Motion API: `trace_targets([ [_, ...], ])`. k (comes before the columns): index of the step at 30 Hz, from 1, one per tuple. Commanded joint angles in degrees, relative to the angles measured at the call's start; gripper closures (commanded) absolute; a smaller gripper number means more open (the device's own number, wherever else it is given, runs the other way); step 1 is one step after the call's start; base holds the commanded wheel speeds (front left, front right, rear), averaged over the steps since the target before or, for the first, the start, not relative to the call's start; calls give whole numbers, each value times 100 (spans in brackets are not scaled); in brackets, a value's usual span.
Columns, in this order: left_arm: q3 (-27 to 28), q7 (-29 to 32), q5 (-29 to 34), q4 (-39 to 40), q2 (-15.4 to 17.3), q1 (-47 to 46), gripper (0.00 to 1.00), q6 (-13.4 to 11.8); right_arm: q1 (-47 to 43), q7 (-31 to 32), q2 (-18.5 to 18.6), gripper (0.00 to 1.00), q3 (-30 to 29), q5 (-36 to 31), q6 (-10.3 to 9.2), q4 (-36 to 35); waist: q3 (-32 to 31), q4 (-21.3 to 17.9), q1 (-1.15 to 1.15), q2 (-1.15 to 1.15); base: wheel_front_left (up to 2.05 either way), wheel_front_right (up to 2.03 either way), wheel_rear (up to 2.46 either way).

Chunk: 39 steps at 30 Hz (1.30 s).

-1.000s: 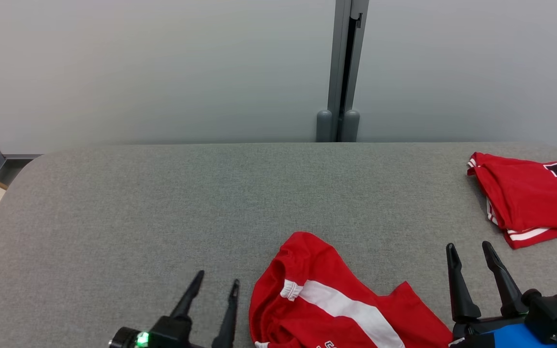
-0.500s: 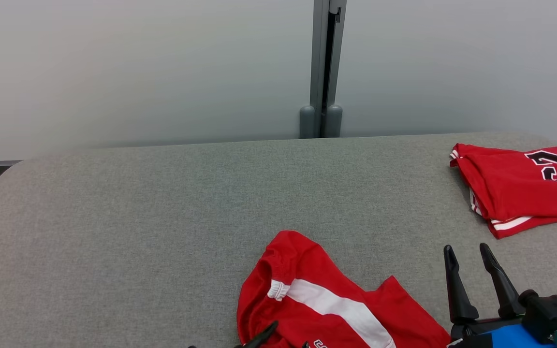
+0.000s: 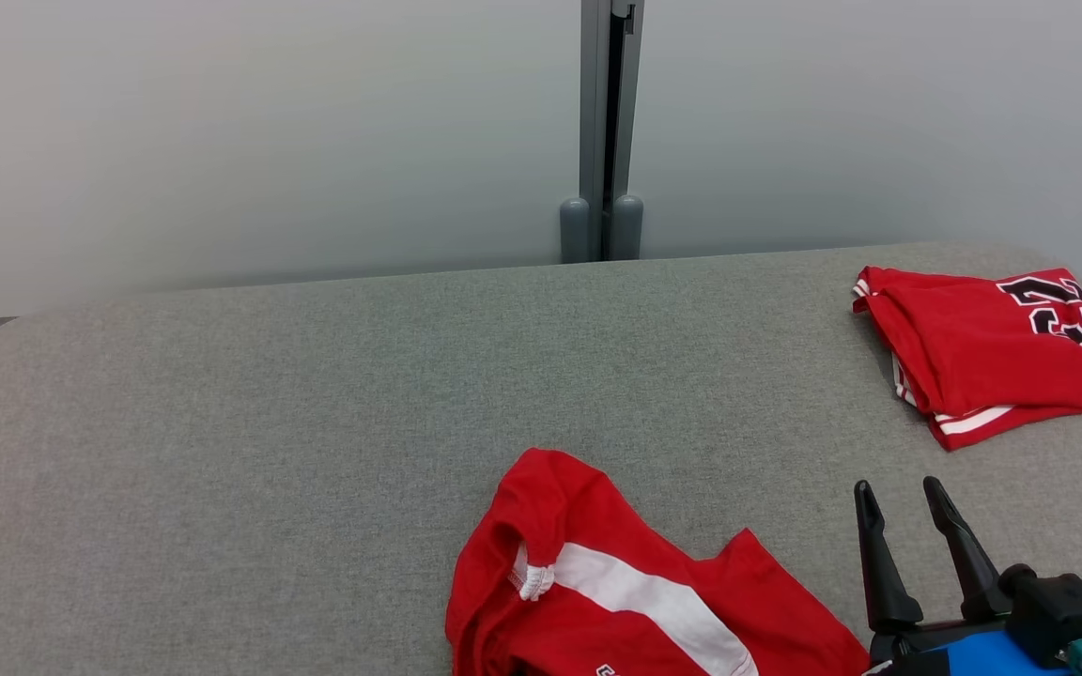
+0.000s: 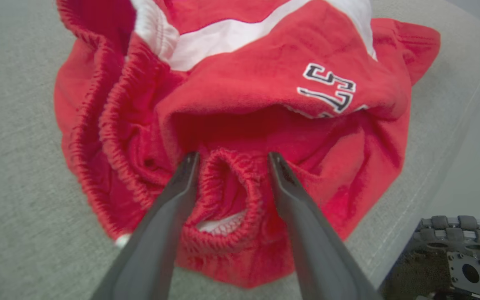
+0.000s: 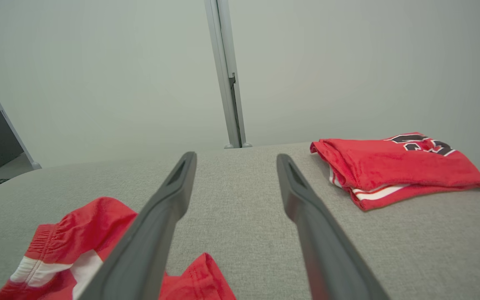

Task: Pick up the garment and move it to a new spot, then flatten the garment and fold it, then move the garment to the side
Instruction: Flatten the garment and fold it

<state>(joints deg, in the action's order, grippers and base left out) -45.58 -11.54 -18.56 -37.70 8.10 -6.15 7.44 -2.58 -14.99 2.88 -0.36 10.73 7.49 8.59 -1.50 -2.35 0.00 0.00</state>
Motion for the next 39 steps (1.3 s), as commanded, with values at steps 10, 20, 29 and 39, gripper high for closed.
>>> trace_targets([
  [10, 557, -329, -471, -319, 49, -551, 100, -88, 34, -26, 2, 0, -126, -41, 0, -7, -79, 246, 0, 0, 0, 0, 0],
  [20, 1579, -367, -783, 20, 556, -448, 100, -421, 145, -26, 2, 0, -124, -54, 0, 88, -115, 400, 0, 0, 0, 0, 0],
  [29, 2017, -369, -514, 730, 541, -65, 0, -490, 33, -26, 2, 0, -136, -1, 0, 143, -171, 428, 0, 0, 0, 0, 0],
  [39, 3089, -370, 141, 2281, 273, 512, 0, -596, -59, -26, 2, 0, -197, 69, 0, 89, -270, 533, 0, 0, 0, 0, 0],
])
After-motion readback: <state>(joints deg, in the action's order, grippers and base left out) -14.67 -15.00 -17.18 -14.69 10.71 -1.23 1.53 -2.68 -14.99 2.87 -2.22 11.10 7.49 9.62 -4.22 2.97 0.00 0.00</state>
